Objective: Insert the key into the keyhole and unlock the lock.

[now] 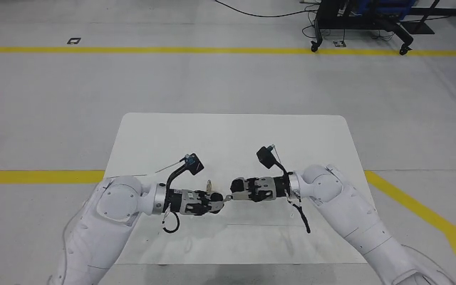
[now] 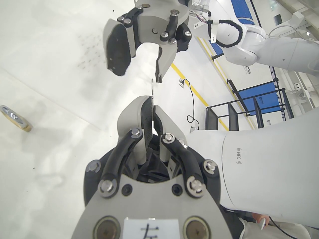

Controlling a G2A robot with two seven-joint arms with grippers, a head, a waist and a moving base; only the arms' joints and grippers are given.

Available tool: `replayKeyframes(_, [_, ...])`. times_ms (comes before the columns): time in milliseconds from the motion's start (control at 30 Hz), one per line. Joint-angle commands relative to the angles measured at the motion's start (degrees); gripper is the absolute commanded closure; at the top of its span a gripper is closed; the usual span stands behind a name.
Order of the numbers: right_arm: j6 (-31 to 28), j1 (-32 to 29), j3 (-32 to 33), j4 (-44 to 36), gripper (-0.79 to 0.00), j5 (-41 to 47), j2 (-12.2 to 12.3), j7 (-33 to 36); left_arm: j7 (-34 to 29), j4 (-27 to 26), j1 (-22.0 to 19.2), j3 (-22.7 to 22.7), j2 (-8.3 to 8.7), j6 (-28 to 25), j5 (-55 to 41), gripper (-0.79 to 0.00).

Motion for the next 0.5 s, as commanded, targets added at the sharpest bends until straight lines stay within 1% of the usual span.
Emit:
replayKeyframes(0, [-0.1,0.6,-1.0,0.2,-0.311,0.7,0.0,-0.1,0.2,0.3,-0.4,0.6,0.06,0.2,0.8,0.000])
replayKeyframes(100, [-0.2,1.5,-2.3,0.4,-0.339,1.8,0.1,-0.2,1.1,0.9,-0.9,1.3,0.11,0.3,1.7,0.000])
replayKeyframes(267, [-0.3,2.7,-4.0,0.7,-0.329,2.1,0.7,-0.4,1.8,1.7,-1.9,2.1,0.25,0.2,1.8,0.000])
replayKeyframes(367, [-0.6,3.3,-4.9,0.8,-0.274,2.3,0.9,-0.6,2.0,1.9,-2.3,2.7,0.35,0.3,2.0,0.000])
replayKeyframes(400, [-0.7,3.5,-5.1,0.9,-0.225,2.5,1.0,-0.7,2.1,2.1,-2.5,2.8,0.38,0.4,2.0,0.000])
replayKeyframes(467, [-0.8,3.9,-5.6,1.1,-0.175,2.6,1.1,-0.9,2.1,2.3,-2.7,3.1,0.45,0.6,1.9,0.000])
